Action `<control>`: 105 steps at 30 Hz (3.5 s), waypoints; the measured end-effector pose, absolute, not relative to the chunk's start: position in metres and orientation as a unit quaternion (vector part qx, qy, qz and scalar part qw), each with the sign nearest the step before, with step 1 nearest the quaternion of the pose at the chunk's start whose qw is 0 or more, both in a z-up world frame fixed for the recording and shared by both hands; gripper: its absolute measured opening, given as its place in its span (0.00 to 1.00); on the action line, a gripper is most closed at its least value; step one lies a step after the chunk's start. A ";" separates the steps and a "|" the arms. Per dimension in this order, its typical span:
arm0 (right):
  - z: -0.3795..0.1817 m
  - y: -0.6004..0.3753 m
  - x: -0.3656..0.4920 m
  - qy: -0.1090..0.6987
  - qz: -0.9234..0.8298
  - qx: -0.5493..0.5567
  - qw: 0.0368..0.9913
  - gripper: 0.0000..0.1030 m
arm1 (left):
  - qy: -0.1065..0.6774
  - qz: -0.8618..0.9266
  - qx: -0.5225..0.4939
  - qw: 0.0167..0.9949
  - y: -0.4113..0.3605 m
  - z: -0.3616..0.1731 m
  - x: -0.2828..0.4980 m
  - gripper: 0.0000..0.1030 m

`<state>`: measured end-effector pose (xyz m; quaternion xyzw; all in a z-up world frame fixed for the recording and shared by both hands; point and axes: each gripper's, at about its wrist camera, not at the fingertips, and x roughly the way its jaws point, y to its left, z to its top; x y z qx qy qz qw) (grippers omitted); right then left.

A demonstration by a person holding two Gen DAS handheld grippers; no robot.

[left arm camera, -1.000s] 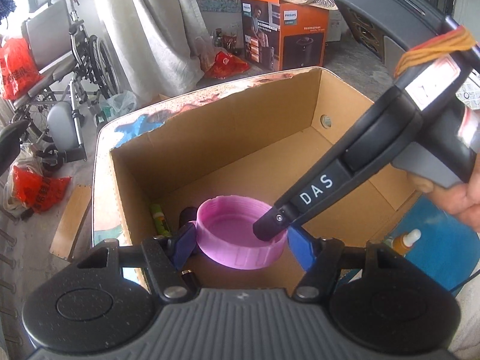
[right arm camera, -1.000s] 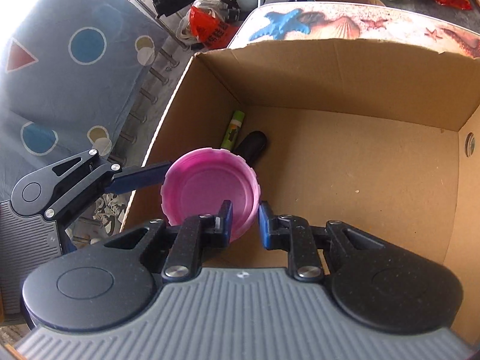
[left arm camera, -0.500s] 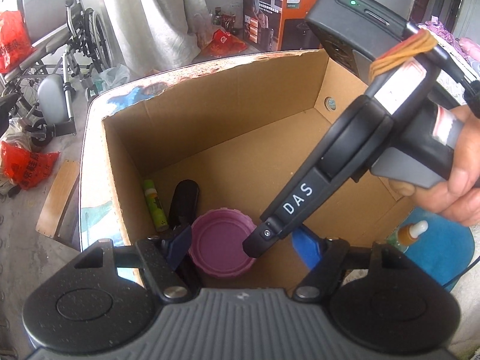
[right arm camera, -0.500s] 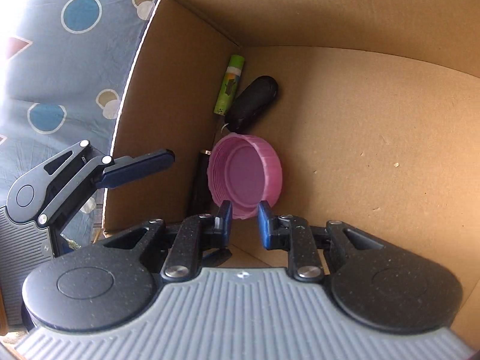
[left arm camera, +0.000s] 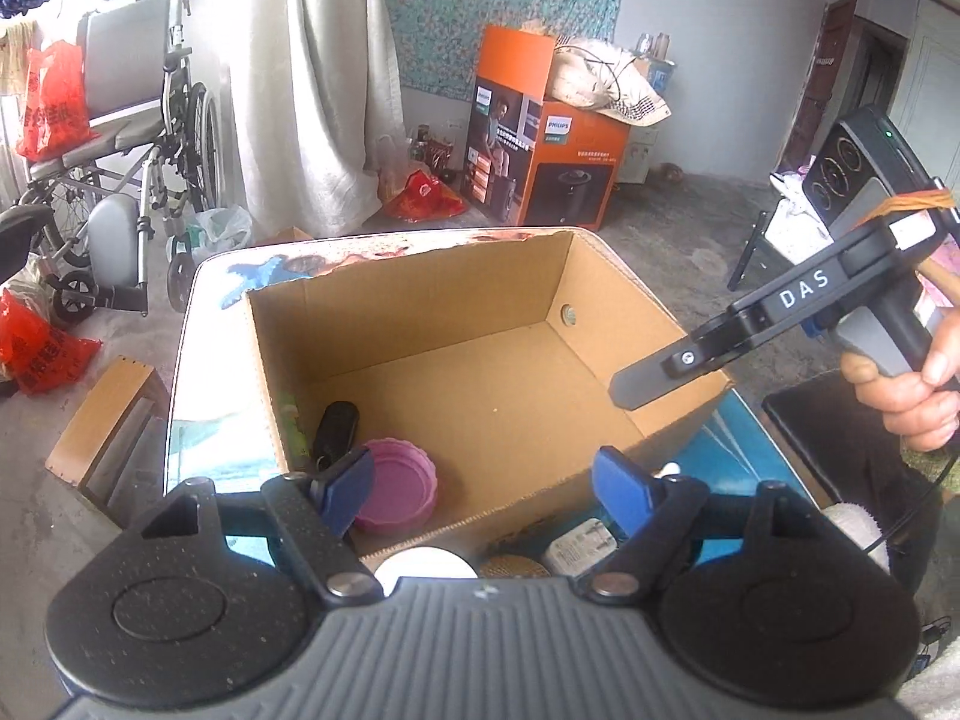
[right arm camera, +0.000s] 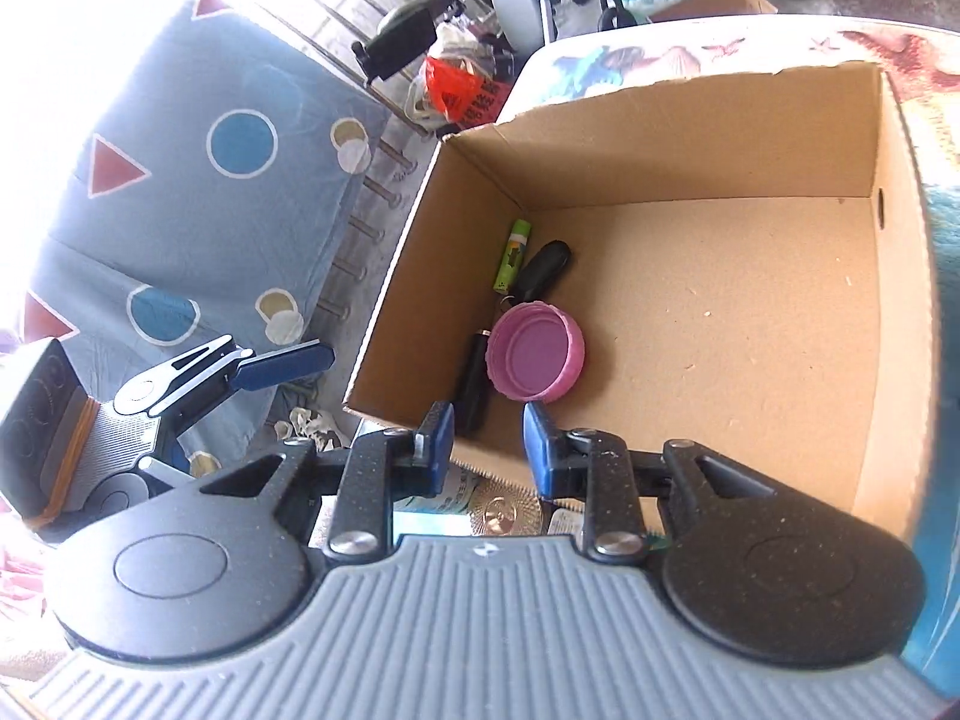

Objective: Organize rigid objects
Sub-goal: 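Move the right gripper to the black tape roll on the table, then close the right gripper on the rim of the black tape roll, then lift the tape roll with the right gripper and carry it into the box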

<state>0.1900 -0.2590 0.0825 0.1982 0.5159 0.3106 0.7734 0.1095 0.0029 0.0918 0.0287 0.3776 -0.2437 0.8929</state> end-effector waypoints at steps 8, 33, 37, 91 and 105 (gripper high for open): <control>0.094 -0.291 0.080 0.431 0.296 0.216 0.825 0.37 | 0.384 -0.248 0.039 0.888 -0.005 0.061 0.052 0.86; -0.056 -0.158 0.054 0.476 0.236 0.095 0.842 0.22 | 0.454 -0.173 0.126 0.865 -0.048 -0.053 0.032 0.65; -0.057 -0.168 0.051 0.478 0.227 0.106 0.842 0.20 | 0.451 -0.185 0.129 0.864 -0.055 -0.054 0.031 0.65; -0.030 -0.229 0.005 0.410 0.169 0.139 0.885 0.21 | 0.389 -0.227 0.180 0.875 -0.125 -0.021 0.012 0.65; 0.000 -0.228 -0.024 0.365 0.171 0.132 0.906 0.22 | 0.340 -0.218 0.189 0.895 -0.124 0.006 -0.013 0.65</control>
